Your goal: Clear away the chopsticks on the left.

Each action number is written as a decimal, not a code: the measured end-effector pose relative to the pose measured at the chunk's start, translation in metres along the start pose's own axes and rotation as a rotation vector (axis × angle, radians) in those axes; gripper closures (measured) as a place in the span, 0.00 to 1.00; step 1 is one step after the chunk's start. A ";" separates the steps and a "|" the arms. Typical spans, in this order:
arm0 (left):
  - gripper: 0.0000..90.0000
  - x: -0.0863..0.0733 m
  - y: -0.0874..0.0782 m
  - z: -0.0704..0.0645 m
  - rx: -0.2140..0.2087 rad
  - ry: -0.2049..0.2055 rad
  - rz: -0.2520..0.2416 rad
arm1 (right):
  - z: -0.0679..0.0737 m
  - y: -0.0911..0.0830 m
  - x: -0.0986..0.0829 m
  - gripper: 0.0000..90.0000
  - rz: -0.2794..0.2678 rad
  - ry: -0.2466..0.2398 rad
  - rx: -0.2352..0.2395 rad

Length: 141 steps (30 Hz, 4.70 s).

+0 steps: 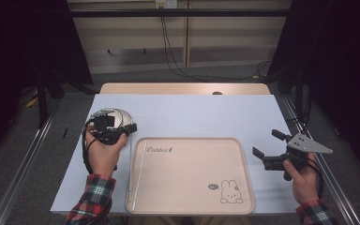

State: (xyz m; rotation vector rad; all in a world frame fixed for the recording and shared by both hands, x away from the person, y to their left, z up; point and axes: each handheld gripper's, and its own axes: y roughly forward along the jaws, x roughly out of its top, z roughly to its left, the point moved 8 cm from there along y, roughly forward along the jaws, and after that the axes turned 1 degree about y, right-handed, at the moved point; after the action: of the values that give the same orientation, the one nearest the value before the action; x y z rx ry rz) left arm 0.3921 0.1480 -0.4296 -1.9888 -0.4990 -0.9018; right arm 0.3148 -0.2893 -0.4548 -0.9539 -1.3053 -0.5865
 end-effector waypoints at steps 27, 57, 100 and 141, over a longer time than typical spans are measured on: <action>0.94 -0.037 0.031 0.011 0.087 -0.039 0.062 | 0.001 0.002 -0.001 0.00 0.005 -0.006 0.006; 0.91 -0.068 0.055 0.031 0.178 -0.030 0.152 | 0.003 0.003 -0.002 0.00 0.008 -0.004 0.014; 0.50 -0.035 0.041 0.018 0.141 0.070 0.027 | 0.002 0.005 -0.003 0.00 0.017 -0.015 0.007; 0.14 0.003 0.006 0.038 0.053 0.121 0.069 | 0.001 0.000 -0.002 0.00 0.014 -0.018 0.004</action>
State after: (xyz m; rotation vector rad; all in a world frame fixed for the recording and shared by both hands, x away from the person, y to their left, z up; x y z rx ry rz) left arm 0.4134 0.1768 -0.4448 -1.8800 -0.3799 -0.9496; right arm 0.3139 -0.2884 -0.4566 -0.9667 -1.3142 -0.5655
